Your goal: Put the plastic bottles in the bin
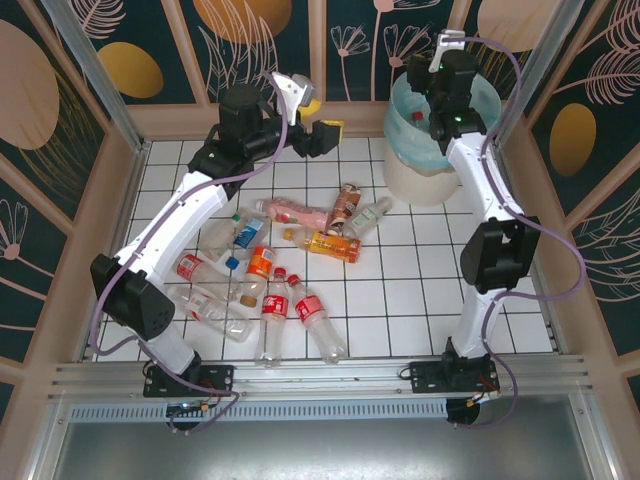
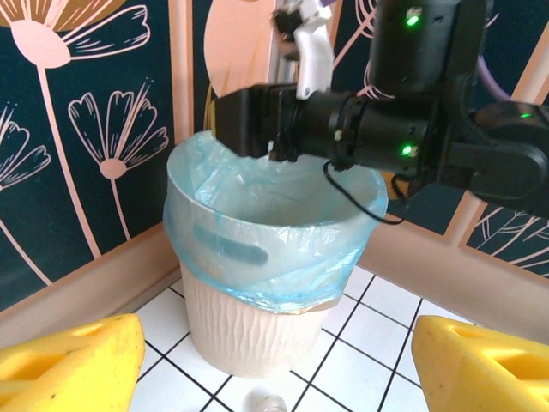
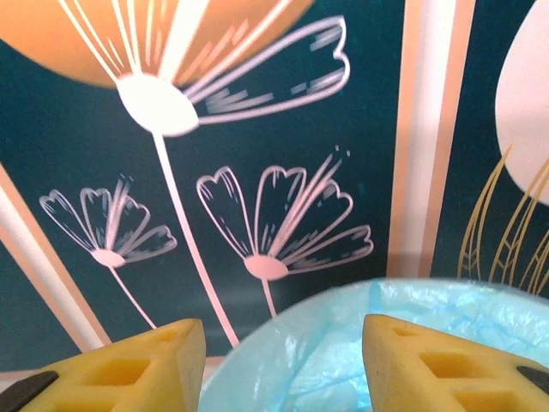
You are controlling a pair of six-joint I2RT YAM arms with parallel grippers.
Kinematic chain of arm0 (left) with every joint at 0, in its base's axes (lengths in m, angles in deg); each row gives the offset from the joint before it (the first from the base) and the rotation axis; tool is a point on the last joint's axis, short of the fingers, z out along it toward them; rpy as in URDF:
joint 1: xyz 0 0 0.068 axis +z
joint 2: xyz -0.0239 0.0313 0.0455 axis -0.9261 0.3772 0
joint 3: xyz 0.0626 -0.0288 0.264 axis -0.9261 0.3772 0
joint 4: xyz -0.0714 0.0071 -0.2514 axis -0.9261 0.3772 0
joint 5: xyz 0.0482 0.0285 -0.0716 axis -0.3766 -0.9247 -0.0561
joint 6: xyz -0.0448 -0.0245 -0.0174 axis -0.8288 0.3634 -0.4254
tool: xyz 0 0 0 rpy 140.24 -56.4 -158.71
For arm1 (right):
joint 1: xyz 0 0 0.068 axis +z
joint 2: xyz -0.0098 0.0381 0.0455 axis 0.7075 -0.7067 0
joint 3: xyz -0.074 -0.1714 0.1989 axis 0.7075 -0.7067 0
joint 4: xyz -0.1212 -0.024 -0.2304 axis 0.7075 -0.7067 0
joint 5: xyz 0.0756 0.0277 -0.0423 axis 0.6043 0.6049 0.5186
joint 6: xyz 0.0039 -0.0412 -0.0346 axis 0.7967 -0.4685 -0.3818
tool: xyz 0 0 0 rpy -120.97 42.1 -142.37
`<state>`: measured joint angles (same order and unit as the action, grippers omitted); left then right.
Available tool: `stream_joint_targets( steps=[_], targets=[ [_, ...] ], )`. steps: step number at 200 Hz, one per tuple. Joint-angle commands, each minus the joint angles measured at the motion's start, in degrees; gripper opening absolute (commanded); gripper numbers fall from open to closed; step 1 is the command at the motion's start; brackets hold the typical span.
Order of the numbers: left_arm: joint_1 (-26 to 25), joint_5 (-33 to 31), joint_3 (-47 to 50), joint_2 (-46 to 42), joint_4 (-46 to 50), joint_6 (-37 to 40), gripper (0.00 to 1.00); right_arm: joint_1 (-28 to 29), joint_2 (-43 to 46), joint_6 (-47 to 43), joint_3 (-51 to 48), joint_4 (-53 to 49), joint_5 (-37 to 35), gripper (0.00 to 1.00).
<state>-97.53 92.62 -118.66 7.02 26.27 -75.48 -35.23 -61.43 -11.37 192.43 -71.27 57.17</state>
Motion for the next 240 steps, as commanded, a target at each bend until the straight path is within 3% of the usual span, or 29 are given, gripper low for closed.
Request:
stream_joint_targets(
  steps=[1, 55, 99, 140, 188, 240],
  targets=[
    [-0.01, -1.04, 0.55, -2.61, -0.04, 0.23, 0.82, 0.73, 3.51, 1.55, 3.56, -2.95, 1.87, 0.51],
    [0.03, -8.57, 3.1, -6.68, 8.77, 1.42, 0.83, 8.26, 7.65, -1.04, 5.09, -10.42, 2.69, 0.51],
    [-0.01, -14.27, 12.62, -13.78, 14.11, -2.63, 0.83, 17.67, 9.88, -2.01, 2.26, -20.31, 5.03, 0.51],
    [-0.04, -17.58, 23.35, -20.96, 21.38, -7.77, 0.82, 25.81, 14.01, 4.34, -11.05, -25.59, 10.57, 0.51],
    [0.0, -18.93, 38.93, -31.56, 23.87, -12.95, 0.81, 30.74, 21.84, 15.47, -34.73, -18.91, 17.77, 0.5],
    [0.0, -16.83, 49.28, -36.68, 27.66, -18.49, 0.79, 36.95, 20.5, 17.36, -42.12, -19.55, 21.52, 0.49]
  ],
)
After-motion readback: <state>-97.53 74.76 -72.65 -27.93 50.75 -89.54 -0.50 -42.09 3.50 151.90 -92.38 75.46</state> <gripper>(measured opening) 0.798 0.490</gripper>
